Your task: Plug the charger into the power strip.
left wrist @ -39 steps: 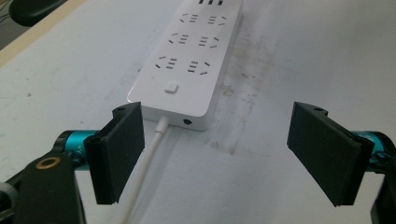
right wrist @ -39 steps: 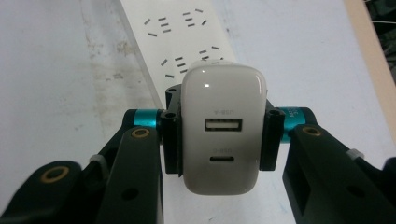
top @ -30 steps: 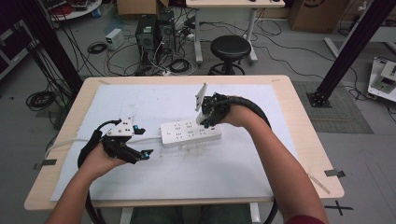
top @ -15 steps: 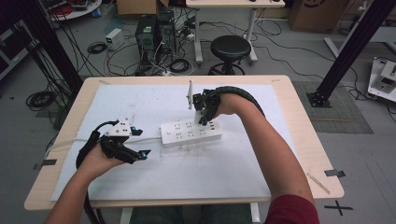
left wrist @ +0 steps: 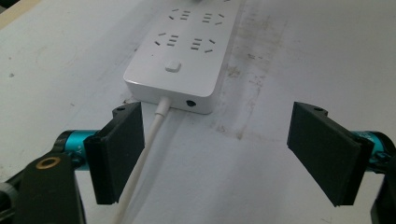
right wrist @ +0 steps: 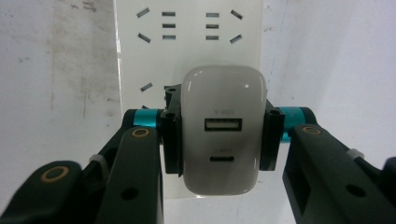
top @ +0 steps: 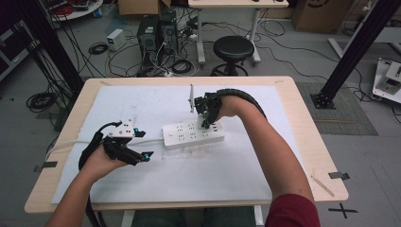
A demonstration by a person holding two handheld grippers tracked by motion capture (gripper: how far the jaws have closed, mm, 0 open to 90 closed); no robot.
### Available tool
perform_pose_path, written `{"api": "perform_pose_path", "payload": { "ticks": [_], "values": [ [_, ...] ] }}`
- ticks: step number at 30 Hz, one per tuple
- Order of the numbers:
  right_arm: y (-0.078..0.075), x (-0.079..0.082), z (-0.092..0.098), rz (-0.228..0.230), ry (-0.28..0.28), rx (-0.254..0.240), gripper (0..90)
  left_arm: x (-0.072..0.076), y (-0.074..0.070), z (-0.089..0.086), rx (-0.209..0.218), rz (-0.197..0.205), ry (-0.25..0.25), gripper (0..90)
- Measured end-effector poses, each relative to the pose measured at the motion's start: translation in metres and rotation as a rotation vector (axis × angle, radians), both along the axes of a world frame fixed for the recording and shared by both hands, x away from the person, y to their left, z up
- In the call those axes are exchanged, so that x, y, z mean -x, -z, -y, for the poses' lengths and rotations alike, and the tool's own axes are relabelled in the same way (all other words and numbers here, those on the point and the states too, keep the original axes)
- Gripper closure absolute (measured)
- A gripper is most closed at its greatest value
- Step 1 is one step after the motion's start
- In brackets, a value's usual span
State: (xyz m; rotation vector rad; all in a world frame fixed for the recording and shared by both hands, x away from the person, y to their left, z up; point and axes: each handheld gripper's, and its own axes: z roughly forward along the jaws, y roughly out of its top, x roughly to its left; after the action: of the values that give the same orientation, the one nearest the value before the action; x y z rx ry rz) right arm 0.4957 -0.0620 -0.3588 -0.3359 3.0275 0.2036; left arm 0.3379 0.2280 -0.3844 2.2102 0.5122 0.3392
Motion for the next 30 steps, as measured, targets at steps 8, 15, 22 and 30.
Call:
{"api": "perform_pose_path", "payload": {
  "ticks": [8,15,22,30],
  "values": [
    [0.008,0.005,-0.01,0.034,-0.02,0.063,63.3,-0.001,0.001,0.004,0.0,0.004,-0.003,19.0],
    [0.009,0.0,-0.007,0.001,0.007,0.053,63.6,-0.001,0.001,0.011,-0.008,0.004,0.016,19.0],
    [0.013,-0.002,-0.012,-0.011,0.005,0.062,63.6,0.0,0.0,0.014,-0.007,0.003,0.016,19.0],
    [0.013,-0.004,-0.009,-0.021,0.011,0.05,62.8,0.001,0.002,0.007,-0.014,-0.001,-0.001,19.0]
  ]
}}
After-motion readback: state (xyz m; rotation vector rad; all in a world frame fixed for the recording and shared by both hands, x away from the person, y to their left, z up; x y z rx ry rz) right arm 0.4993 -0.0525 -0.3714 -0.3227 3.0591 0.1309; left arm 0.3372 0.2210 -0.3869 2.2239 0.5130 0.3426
